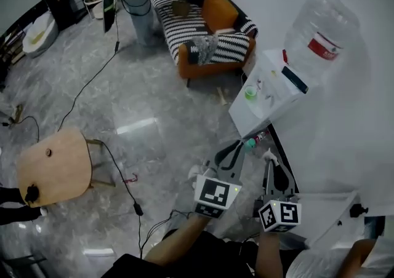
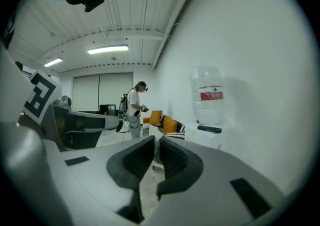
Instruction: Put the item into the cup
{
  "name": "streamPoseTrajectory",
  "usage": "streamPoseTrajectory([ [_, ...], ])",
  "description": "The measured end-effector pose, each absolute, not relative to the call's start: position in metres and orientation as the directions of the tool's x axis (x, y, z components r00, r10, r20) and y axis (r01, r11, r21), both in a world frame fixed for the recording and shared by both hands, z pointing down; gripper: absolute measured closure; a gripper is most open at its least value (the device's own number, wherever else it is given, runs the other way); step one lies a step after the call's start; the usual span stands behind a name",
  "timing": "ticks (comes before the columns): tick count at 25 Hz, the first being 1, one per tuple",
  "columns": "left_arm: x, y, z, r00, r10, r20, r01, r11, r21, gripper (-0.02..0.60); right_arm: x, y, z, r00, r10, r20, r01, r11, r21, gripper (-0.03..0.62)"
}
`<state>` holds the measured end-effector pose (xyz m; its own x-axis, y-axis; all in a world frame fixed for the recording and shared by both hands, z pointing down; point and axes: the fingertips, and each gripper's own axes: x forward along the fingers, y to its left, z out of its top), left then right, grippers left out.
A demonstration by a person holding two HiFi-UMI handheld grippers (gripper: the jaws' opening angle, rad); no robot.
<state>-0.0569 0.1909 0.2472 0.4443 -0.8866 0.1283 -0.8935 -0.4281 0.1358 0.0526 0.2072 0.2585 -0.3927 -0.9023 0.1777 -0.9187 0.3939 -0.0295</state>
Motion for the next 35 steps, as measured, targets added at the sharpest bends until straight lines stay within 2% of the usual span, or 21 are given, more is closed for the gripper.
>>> streamPoseTrajectory([
  [8,-0.066,0.095,0.26,0.461,-0.858,0.226,-0.886,-0.427,0.183,0.551,0.036,0.104,0.251,-0.397,-0.891,0.221,-0.917,0.394,-0.057,0.556],
  [18,-0.081,-0.028,0.253,0.471,-0.857,0.21,-0.878,-0.434,0.201,0.551,0.021,0.0,0.236,-0.394,-0.888,0.236,-0.915,0.404,-0.007,0.556],
  [27,-0.052,-0.079,0.262,0.522,-0.814,0.255,-0.851,-0.48,0.212,0.551,0.047,-0.049,0.237,-0.347,-0.906,0.242,-0.937,0.348,-0.041,0.556],
  [35,-0.031,-0.108,0.3,0.514,-0.779,0.359,-0.858,-0.472,0.204,0.551,0.057,-0.089,0.283,-0.384,-0.872,0.303,-0.923,0.366,-0.116,0.556],
])
